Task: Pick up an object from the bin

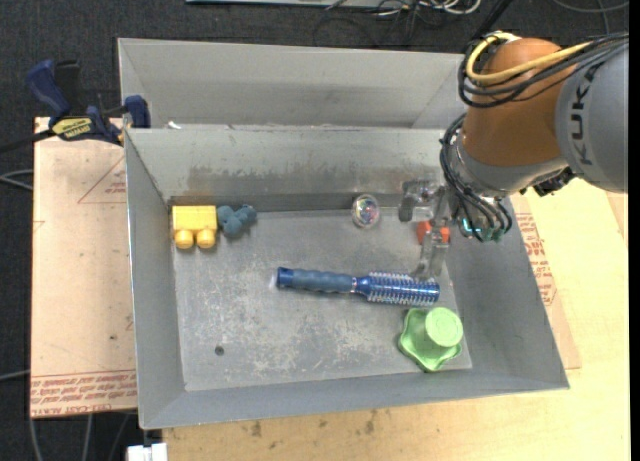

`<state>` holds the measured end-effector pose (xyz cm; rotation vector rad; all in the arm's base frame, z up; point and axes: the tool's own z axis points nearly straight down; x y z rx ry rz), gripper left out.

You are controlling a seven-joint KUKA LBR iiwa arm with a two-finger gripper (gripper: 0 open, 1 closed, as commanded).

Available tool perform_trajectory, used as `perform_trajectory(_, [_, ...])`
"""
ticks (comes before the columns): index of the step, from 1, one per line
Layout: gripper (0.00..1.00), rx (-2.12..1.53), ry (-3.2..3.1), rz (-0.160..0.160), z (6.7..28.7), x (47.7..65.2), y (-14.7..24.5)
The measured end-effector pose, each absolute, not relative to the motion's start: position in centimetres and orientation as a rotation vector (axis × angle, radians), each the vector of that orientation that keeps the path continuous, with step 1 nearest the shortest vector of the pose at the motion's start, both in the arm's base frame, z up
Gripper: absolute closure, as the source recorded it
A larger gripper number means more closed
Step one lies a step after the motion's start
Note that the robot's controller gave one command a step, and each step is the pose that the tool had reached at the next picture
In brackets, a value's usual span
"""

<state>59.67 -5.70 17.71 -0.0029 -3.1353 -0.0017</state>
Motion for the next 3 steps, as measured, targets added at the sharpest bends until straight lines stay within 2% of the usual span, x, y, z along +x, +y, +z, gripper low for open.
perform_trajectory(1, [0.0,-0.151,-3.129,-0.003,8.1,54.7,-6.3])
perform_trajectory(2, [1.0,-0.148,-3.138,-0.001,8.5,55.0,-6.3])
perform_trajectory(3, [1.0,-0.192,-3.144,-0.001,20.6,55.0,-5.8])
